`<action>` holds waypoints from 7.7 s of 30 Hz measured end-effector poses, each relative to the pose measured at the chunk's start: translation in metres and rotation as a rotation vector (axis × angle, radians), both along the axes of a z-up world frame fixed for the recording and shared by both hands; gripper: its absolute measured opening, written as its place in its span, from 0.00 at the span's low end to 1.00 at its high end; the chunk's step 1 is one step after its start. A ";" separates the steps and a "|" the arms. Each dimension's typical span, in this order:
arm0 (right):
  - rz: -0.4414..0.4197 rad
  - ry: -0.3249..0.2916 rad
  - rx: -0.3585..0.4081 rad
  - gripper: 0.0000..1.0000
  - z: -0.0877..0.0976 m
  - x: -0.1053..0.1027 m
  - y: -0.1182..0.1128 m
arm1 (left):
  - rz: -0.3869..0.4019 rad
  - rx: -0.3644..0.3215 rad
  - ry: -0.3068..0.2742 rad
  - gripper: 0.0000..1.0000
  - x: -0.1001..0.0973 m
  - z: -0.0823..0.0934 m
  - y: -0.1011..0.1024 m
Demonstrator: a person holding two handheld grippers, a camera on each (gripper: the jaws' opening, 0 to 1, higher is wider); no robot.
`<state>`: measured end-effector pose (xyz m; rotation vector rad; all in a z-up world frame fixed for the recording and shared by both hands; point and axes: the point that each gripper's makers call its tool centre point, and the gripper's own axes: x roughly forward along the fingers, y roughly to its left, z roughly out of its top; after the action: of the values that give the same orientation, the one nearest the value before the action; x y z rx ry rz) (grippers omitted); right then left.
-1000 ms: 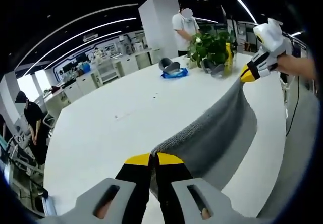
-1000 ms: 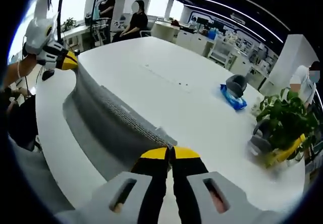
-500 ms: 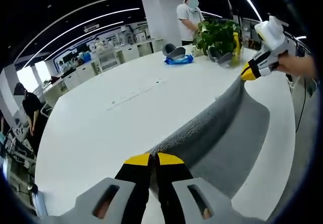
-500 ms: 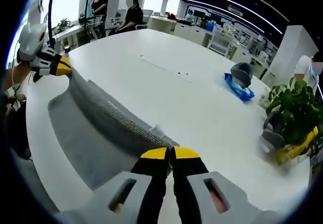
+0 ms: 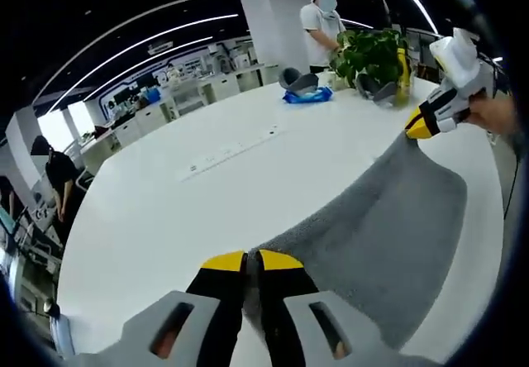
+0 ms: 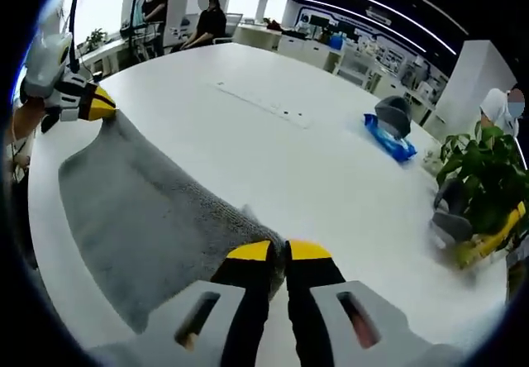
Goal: Fold the towel on the table until its edges align and the towel forms a compact rectangular stack.
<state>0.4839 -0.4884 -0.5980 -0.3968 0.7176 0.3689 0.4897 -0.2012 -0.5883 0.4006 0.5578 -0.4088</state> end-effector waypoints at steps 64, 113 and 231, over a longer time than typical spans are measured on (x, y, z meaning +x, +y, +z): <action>-0.273 0.437 -0.002 0.00 -0.064 -0.135 0.016 | -0.199 0.077 0.172 0.01 -0.023 -0.064 -0.008; -0.145 0.515 0.013 0.00 -0.063 -0.125 0.012 | -0.266 0.155 0.245 0.01 -0.112 -0.064 -0.009; -0.041 0.462 -0.098 0.00 -0.063 -0.019 -0.014 | -0.315 -0.019 0.349 0.01 -0.213 -0.066 -0.091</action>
<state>0.4644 -0.5020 -0.6612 -0.3925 1.1960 0.3917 0.2764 -0.2920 -0.6544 0.4026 0.8329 -0.7957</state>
